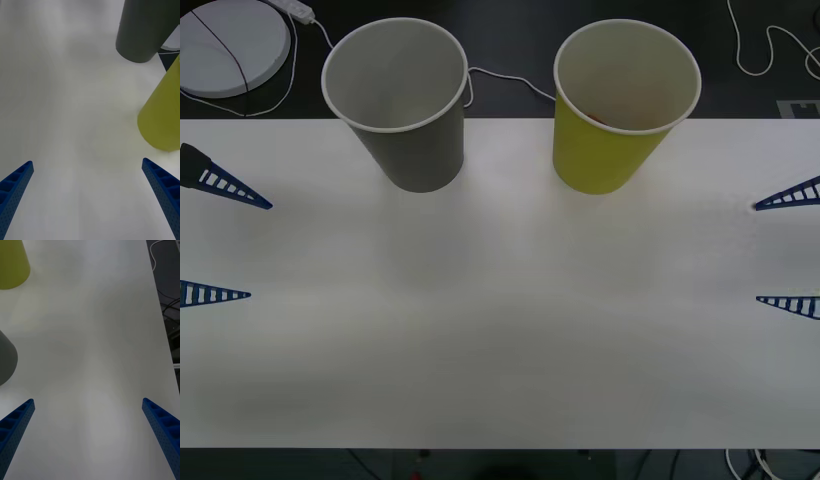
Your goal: Put the can into the green bin and the plastic bottle into the gray bin
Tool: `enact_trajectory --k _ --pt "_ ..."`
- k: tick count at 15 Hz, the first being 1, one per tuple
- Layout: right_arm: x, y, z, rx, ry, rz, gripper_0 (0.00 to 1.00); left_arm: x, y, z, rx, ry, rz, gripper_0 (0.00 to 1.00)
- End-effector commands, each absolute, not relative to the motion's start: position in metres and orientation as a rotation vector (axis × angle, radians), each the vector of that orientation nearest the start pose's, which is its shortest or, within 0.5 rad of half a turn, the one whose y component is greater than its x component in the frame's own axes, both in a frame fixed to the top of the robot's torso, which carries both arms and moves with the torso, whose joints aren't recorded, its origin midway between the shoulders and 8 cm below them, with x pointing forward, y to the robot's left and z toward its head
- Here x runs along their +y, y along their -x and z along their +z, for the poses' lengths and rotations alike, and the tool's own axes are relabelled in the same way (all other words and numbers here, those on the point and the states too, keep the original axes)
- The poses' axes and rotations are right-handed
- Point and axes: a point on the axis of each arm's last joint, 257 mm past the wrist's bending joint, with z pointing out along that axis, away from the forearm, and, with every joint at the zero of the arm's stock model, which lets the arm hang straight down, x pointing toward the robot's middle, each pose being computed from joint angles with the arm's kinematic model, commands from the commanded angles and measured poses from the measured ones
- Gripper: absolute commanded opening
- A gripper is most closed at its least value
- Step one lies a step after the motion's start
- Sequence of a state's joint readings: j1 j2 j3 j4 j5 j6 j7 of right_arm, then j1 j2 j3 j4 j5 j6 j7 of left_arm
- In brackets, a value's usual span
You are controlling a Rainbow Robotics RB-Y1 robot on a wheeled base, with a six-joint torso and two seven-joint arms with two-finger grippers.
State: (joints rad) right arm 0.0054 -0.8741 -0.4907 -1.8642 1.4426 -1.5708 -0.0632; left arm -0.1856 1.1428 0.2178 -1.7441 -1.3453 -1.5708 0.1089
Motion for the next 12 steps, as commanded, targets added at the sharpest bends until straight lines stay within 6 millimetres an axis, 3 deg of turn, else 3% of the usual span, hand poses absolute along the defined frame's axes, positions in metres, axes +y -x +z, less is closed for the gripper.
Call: enact_trajectory --k 1,4,12 --pt "-0.309 -0.358 -0.135 1.505 1.633 0.194 1.00 0.308 -0.371 -0.112 1.561 -1.857 -0.263 1.00" --pt "-0.307 -0.352 -0.145 1.504 1.628 0.211 1.00 0.308 -0.371 -0.112 1.561 -1.857 -0.263 1.00" --pt "-0.310 -0.353 -0.144 1.495 1.635 0.190 1.00 0.308 -0.371 -0.112 1.561 -1.857 -0.263 1.00"
